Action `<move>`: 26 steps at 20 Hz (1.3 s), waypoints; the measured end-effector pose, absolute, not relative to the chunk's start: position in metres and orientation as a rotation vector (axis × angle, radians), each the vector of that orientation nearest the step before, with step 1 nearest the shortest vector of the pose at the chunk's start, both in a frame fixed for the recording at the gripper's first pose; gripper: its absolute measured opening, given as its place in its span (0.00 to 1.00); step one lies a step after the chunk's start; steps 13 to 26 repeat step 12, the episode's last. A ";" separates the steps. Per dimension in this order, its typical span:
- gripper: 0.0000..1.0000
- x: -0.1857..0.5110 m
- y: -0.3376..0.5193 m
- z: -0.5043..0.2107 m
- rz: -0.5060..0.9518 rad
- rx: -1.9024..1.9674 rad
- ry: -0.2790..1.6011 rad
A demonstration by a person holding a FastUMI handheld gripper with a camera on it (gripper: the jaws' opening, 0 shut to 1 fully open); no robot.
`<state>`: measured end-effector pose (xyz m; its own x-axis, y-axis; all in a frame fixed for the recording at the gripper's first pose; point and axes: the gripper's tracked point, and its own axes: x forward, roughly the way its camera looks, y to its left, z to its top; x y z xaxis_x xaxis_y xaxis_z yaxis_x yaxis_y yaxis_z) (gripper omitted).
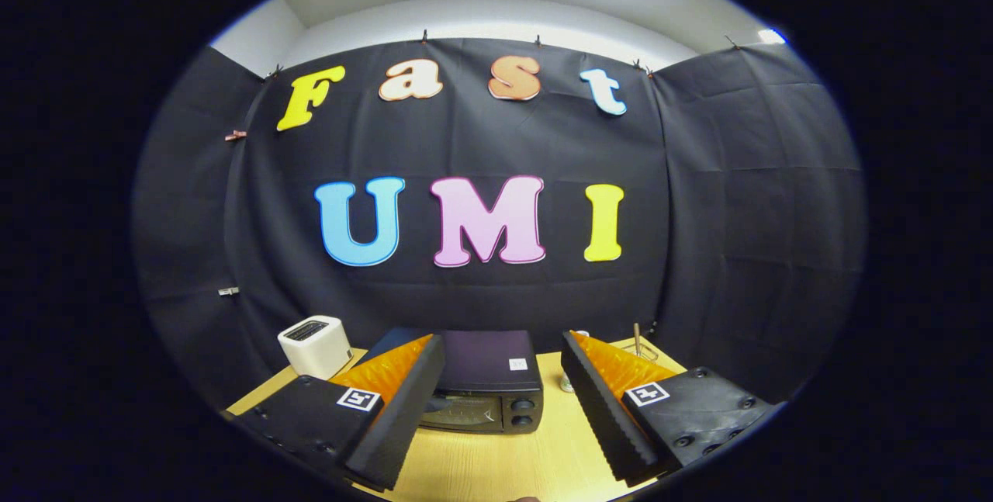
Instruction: Open the toaster oven, put the food inside, and close the toaster oven door.
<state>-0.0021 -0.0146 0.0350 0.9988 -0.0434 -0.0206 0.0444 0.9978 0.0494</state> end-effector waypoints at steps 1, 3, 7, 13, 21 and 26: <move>0.98 -0.013 -0.020 0.038 -0.040 0.034 0.004; 0.98 -0.032 -0.031 0.031 -0.045 0.007 0.021; 0.99 -0.052 -0.043 0.014 -0.069 0.028 0.081; 0.99 -0.047 -0.051 0.017 -0.093 0.052 0.073; 0.99 -0.047 -0.051 0.017 -0.093 0.052 0.073; 0.99 -0.047 -0.051 0.017 -0.093 0.052 0.073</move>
